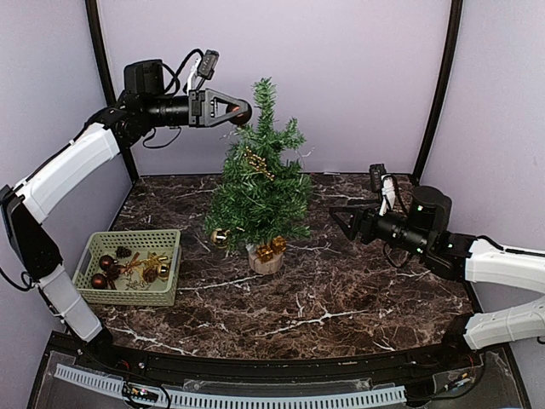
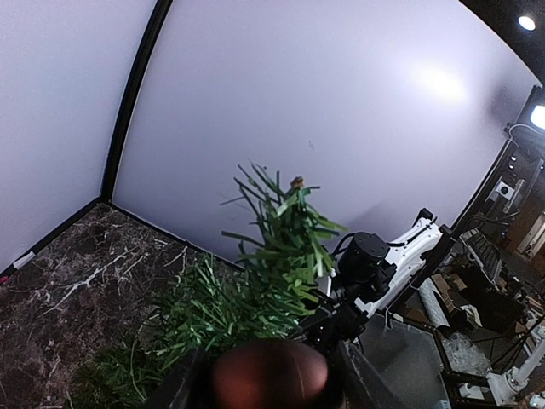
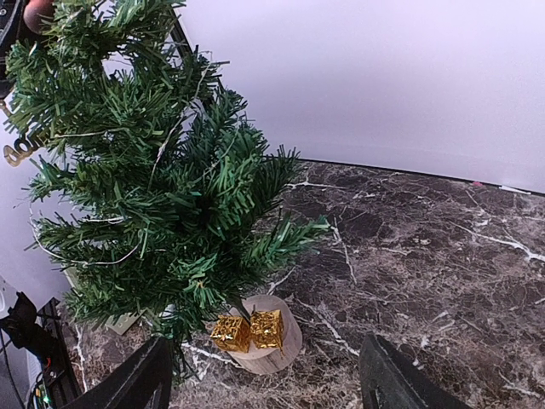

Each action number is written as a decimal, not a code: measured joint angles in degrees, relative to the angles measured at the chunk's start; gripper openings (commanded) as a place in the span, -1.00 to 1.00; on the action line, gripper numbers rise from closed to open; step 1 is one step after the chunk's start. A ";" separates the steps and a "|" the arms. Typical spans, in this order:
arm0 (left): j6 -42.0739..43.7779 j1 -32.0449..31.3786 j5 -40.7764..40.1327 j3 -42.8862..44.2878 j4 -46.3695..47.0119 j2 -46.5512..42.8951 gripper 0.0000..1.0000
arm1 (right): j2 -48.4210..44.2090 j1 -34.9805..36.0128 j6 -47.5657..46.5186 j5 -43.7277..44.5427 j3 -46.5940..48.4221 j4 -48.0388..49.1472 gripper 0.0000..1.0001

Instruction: Decorate the small christmas tree

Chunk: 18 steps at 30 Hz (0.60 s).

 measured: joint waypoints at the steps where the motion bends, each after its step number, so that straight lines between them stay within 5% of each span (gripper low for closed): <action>1: 0.00 0.00 0.04 0.00 -0.02 0.07 -0.05 | -0.02 0.00 0.02 0.00 0.00 0.00 0.52; 18: -0.66 -0.31 1.60 -0.02 1.46 1.66 -0.05 | -1.11 0.17 0.00 0.20 0.00 0.02 0.52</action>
